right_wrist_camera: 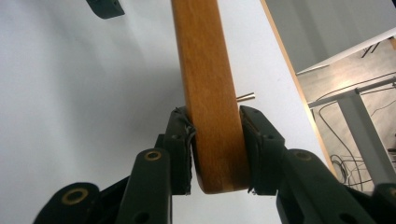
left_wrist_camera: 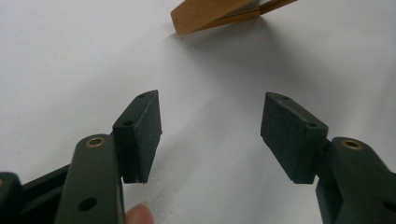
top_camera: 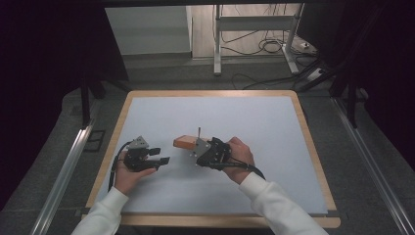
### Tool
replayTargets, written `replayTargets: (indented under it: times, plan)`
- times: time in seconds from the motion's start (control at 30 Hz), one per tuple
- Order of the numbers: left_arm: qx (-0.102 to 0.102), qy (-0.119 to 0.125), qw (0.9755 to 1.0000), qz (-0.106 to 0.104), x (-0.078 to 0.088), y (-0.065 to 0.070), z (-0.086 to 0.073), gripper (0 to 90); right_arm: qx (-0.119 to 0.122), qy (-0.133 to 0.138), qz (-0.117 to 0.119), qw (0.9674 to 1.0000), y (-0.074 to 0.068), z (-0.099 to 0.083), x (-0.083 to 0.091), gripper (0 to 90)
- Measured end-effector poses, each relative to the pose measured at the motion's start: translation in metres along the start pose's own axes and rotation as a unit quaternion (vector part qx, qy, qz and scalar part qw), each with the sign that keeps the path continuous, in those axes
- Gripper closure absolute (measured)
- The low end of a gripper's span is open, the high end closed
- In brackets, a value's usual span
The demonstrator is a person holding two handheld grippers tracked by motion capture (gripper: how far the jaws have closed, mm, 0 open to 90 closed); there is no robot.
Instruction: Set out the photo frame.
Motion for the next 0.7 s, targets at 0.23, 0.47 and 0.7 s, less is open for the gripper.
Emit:
replayTargets:
  times: [0.23, 0.47, 0.7]
  plan:
    - [0.001, -0.003, 1.0, -0.001, -0.001, -0.001, -0.001, 38.0, 0.019, -0.009, 0.006, 0.9998, 0.005, 0.009, -0.003, 68.4]
    - [0.008, -0.001, 1.0, -0.002, 0.0, -0.004, -0.003, 38.0, 0.026, -0.009, 0.014, 0.9995, 0.006, 0.011, 0.001, 69.1]
    - [0.009, 0.001, 1.0, -0.003, -0.001, -0.003, -0.002, 38.0, 0.014, -0.013, 0.034, 0.9992, 0.007, 0.009, 0.012, 69.3]
Point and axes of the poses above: each handheld gripper's, and its own axes: x roughly backward along the jaws, z roughly out of its top, y roughly to its right, the point moved 2 cm from there along -x, roughly forward along the jaws, and after that the axes turned 13 degrees about -x, right-handed, at the moved point
